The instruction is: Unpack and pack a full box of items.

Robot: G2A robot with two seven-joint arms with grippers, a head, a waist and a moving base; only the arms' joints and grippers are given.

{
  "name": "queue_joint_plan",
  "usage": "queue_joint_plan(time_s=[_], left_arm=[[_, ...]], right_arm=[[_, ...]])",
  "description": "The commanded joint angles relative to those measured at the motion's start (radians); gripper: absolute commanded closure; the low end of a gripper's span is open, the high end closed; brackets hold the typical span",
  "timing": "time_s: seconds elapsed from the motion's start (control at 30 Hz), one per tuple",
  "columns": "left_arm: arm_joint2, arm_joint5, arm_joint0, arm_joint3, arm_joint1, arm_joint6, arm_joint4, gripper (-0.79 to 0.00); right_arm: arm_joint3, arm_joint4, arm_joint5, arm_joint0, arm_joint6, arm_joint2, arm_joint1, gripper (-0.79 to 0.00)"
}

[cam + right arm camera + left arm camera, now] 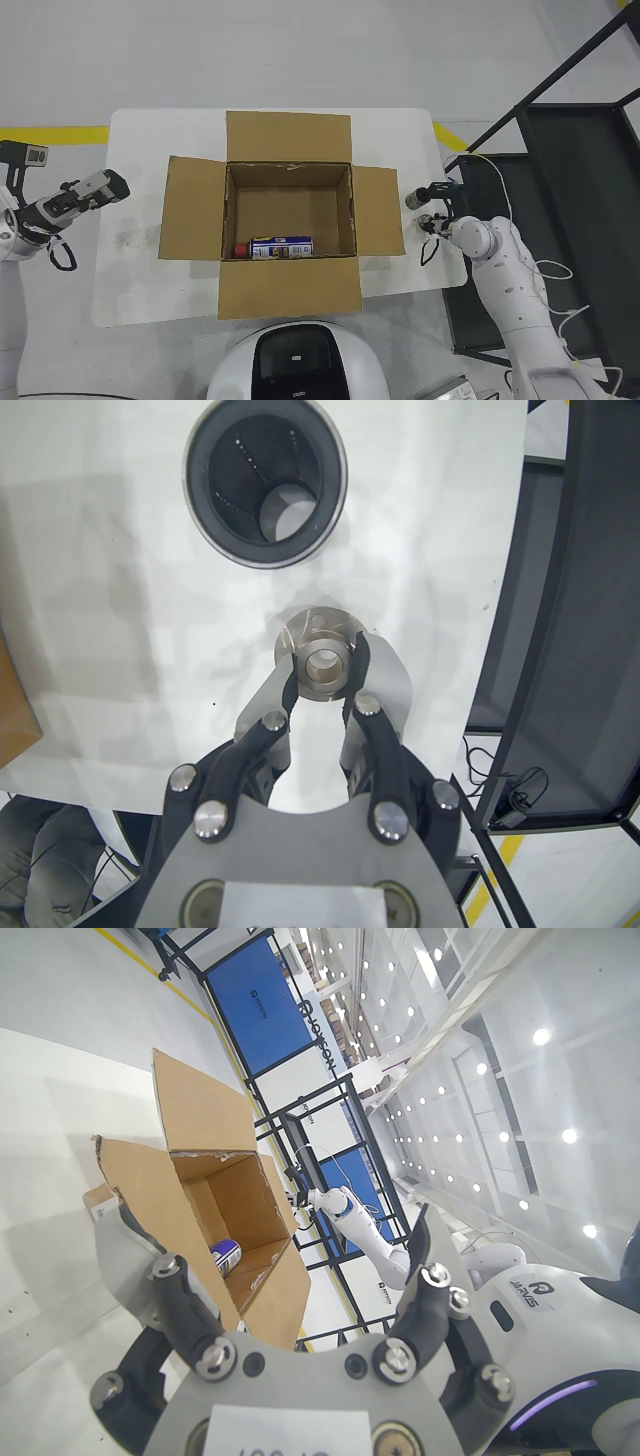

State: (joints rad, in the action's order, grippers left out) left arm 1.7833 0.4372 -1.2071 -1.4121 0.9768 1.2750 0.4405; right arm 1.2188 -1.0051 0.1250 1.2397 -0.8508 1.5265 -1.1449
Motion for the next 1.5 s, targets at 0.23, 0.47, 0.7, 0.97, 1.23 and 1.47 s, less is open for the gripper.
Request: queue_joint_plan(time_s=[0.23, 0.47, 0.7, 0.97, 1.23, 1.47], left_arm=[[0.0, 0.0, 0.0, 0.0, 0.0, 0.0, 0.0, -0.785], [0.0, 0.0, 0.0, 0.0, 0.0, 0.0, 0.0, -0.785], [0.0, 0.0, 0.0, 0.0, 0.0, 0.0, 0.0, -0.785], [0.0, 0.0, 0.0, 0.0, 0.0, 0.0, 0.0, -0.785], [0.0, 0.0, 0.0, 0.0, 0.0, 0.0, 0.0, -0.785], [0.0, 0.0, 0.0, 0.0, 0.0, 0.0, 0.0, -0.785]], right_arm=[[-0.003, 0.028, 0.0, -0.006, 0.019, 0.002, 0.003, -0.785], [0.34, 0.055, -0.044, 0.187, -0.01, 0.124, 0.022, -0.785], [0.65, 0.096, -0.006, 0.283, -0.044, 0.167, 0.03, -0.785], [0.796, 0.08, 0.178, 0.19, -0.134, -0.002, 0.035, -0.785], [0.714, 0.042, 0.192, -0.001, -0.184, -0.266, 0.015, -0.785], [0.608, 0.133, 0.202, -0.085, -0.172, -0.362, -0.002, -0.785]])
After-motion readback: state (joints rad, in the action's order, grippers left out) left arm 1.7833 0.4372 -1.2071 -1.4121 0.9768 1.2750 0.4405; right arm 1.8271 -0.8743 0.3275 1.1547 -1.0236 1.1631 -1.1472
